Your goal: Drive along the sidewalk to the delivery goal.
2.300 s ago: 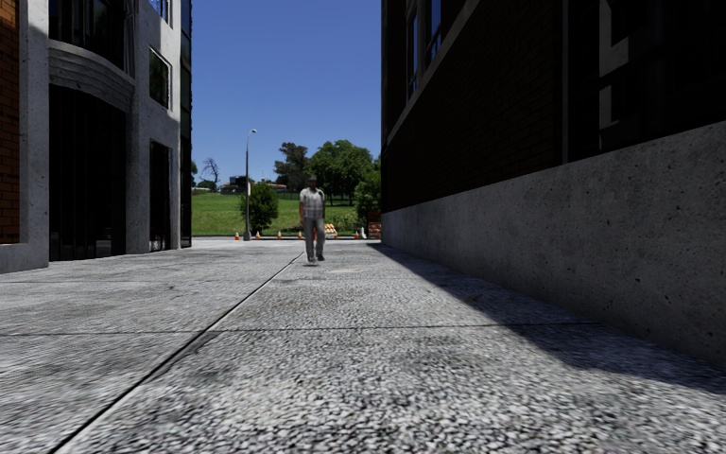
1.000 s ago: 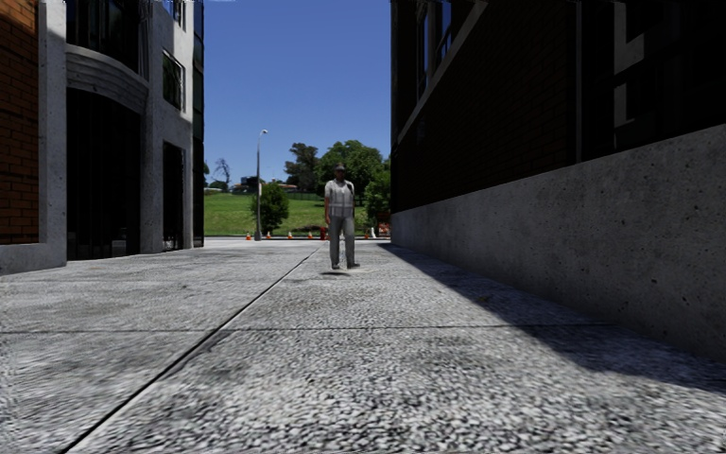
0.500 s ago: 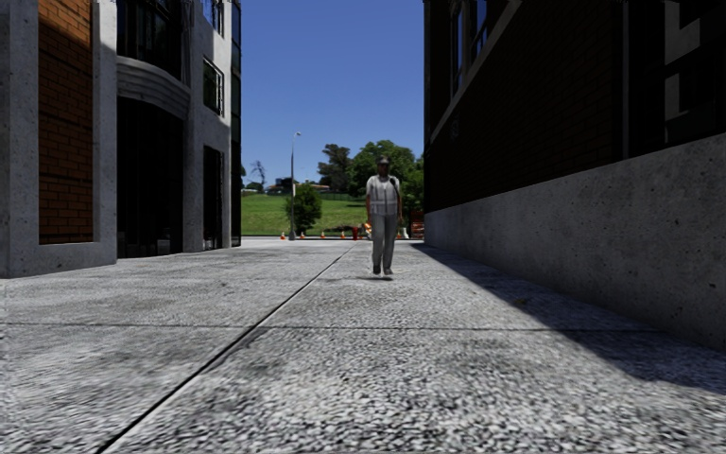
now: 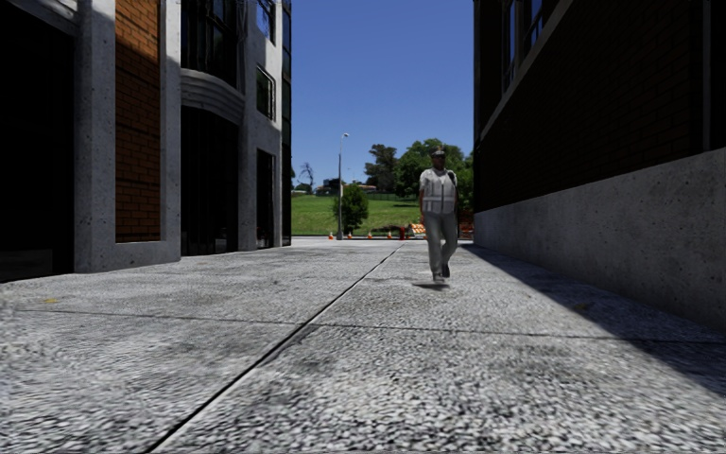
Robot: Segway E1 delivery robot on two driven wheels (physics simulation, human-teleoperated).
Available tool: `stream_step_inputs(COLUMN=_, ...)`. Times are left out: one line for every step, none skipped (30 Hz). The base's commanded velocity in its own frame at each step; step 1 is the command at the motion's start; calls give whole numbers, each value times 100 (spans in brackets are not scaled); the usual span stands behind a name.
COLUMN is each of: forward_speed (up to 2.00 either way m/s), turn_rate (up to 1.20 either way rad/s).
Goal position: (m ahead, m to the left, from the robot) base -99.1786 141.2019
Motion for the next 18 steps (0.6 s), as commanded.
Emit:
stream_step_inputs(forward_speed=0, turn_rate=46)
stream_step_inputs(forward_speed=0, turn_rate=46)
stream_step_inputs(forward_speed=0, turn_rate=46)
stream_step_inputs(forward_speed=0, turn_rate=46)
stream_step_inputs(forward_speed=2, turn_rate=46)
stream_step_inputs(forward_speed=2, turn_rate=46)
stream_step_inputs(forward_speed=7, turn_rate=46)
stream_step_inputs(forward_speed=15, turn_rate=46)
stream_step_inputs(forward_speed=20, turn_rate=46)
stream_step_inputs(forward_speed=20, turn_rate=46)
stream_step_inputs(forward_speed=24, turn_rate=46)
stream_step_inputs(forward_speed=27, turn_rate=46)
stream_step_inputs(forward_speed=35, turn_rate=46)
stream_step_inputs(forward_speed=35, turn_rate=46)
stream_step_inputs(forward_speed=47, turn_rate=46)
stream_step_inputs(forward_speed=65, turn_rate=46)
stream_step_inputs(forward_speed=73, turn_rate=46)
stream_step_inputs(forward_speed=73, turn_rate=46)
